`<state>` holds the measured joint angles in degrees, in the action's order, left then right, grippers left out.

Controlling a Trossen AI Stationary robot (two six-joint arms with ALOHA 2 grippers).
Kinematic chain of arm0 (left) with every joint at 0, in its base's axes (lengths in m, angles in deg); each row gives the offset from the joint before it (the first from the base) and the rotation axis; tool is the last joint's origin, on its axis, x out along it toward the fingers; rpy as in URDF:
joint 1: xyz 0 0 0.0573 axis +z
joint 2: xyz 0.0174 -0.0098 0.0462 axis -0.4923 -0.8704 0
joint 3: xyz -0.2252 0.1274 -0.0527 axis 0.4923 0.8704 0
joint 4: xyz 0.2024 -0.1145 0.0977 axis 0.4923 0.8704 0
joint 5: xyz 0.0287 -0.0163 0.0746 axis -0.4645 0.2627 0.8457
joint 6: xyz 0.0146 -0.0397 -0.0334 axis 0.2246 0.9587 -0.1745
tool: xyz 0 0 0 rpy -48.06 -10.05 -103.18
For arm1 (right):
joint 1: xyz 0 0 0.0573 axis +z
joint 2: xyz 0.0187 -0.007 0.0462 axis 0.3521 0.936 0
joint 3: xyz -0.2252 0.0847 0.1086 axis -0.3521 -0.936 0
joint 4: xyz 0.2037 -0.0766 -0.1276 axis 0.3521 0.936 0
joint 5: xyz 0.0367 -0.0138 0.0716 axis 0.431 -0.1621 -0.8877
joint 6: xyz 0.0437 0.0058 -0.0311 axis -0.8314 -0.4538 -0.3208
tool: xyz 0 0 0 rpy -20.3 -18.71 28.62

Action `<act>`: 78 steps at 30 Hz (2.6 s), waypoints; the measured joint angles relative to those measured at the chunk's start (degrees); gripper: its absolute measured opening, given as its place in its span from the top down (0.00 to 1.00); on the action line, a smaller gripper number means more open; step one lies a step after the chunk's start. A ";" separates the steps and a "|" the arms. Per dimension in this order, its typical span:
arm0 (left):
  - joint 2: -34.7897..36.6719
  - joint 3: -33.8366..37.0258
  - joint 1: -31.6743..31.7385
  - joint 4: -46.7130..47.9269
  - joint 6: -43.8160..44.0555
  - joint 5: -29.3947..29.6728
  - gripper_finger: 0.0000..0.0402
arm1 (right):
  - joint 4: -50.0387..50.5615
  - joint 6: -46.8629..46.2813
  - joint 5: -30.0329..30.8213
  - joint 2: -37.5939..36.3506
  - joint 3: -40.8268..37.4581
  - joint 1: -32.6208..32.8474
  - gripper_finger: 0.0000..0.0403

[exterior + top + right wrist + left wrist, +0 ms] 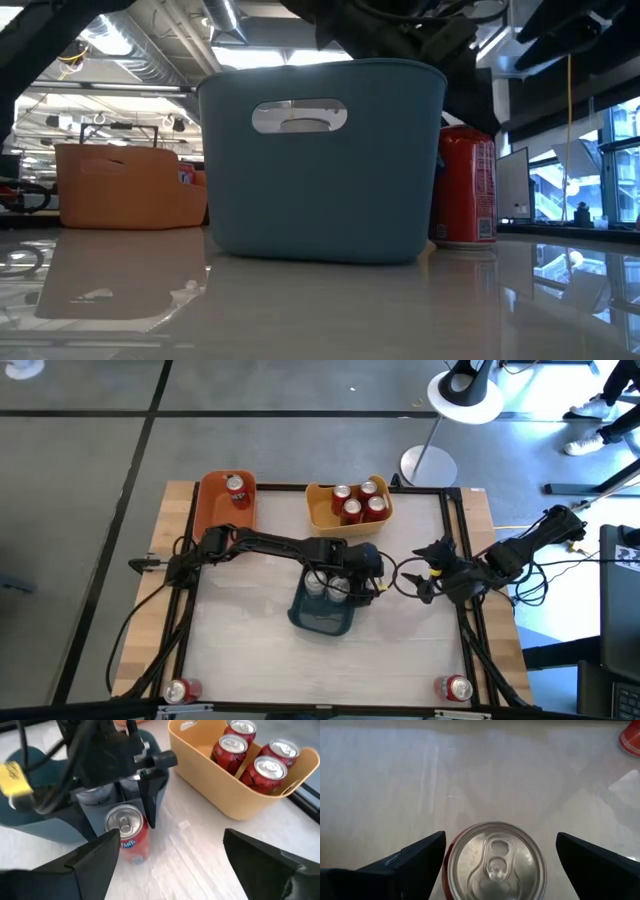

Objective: Sort soda cans
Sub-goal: Put the top orange soda can into the orange bin

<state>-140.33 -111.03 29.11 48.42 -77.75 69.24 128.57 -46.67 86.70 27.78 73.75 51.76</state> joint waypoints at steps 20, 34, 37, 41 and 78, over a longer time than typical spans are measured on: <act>-0.17 0.26 -0.42 -1.84 -1.43 0.15 0.40 | -0.54 -2.69 -0.81 0.04 -2.16 -0.04 0.12; 8.62 0.45 -0.48 -1.28 -2.87 2.38 0.41 | -0.65 -2.71 0.20 0.04 -2.16 -0.04 0.12; 9.90 0.47 -0.35 -1.15 -3.07 2.79 0.41 | -0.78 -2.71 0.23 0.04 -2.16 -0.04 0.12; 12.56 0.45 -0.33 -1.35 -3.87 4.45 0.41 | -0.83 -2.77 0.24 0.04 -2.16 -0.04 0.12; 43.55 0.29 13.98 42.25 7.99 33.22 0.39 | -1.64 -2.76 -2.93 5.25 -2.11 -0.01 0.12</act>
<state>-96.78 -110.74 43.09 90.67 -69.76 102.46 126.94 -49.42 83.77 33.03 71.64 51.75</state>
